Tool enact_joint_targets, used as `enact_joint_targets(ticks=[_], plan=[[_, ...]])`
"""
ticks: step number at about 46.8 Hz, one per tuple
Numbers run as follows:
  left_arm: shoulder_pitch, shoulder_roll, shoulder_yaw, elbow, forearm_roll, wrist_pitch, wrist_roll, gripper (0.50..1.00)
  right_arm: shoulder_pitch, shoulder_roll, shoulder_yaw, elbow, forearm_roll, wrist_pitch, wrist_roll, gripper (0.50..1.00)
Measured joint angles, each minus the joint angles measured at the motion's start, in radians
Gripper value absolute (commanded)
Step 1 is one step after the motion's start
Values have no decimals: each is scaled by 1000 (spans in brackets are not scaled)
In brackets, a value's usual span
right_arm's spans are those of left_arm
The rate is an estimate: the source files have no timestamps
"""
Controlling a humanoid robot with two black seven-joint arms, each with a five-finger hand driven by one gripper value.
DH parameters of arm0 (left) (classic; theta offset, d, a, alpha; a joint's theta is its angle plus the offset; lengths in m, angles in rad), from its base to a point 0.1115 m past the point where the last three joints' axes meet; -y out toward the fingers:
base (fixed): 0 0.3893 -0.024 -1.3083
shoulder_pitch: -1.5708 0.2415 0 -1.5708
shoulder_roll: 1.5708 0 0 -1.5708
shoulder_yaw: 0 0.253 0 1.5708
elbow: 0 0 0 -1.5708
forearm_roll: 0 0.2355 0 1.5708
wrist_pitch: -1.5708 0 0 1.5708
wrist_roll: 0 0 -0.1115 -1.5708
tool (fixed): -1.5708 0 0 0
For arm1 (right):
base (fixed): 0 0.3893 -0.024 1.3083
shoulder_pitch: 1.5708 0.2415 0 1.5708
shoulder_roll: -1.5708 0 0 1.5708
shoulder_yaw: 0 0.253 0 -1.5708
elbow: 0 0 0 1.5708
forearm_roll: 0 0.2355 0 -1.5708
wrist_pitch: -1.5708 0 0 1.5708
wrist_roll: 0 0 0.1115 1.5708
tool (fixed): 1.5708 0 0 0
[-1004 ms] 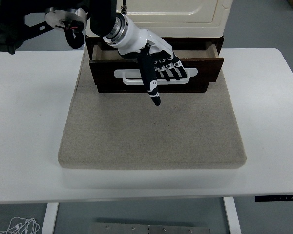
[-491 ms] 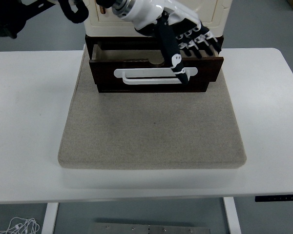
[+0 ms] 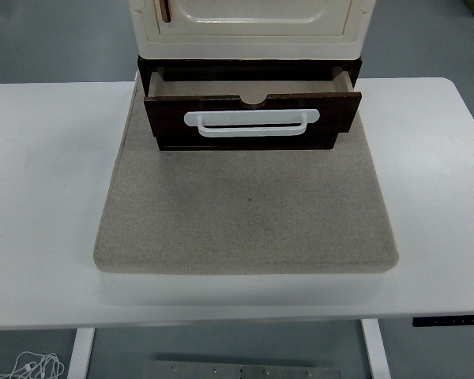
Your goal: Open the drawer under the combination cabinet
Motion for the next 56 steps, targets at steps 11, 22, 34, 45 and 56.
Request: enact_joint_targets(ticks=[11,22,34,45,56], plan=[[5,17,-120,75,-3,203,-168,1000,0,0,0,0,0,0,0,928],[13,29,-185,230,-2,389,-232,1000,0,0,0,0,0,0,0,926],[48,30,-188,469,-16,493,-240,1000,1,0,0,0,0,0,0,928],[136,30,-195,639,-139,500,-236,1000,0,0,0,0,0,0,0,928],[279,30,-199,676,-253,486,-234,1000,0,0,0,0,0,0,0,928]])
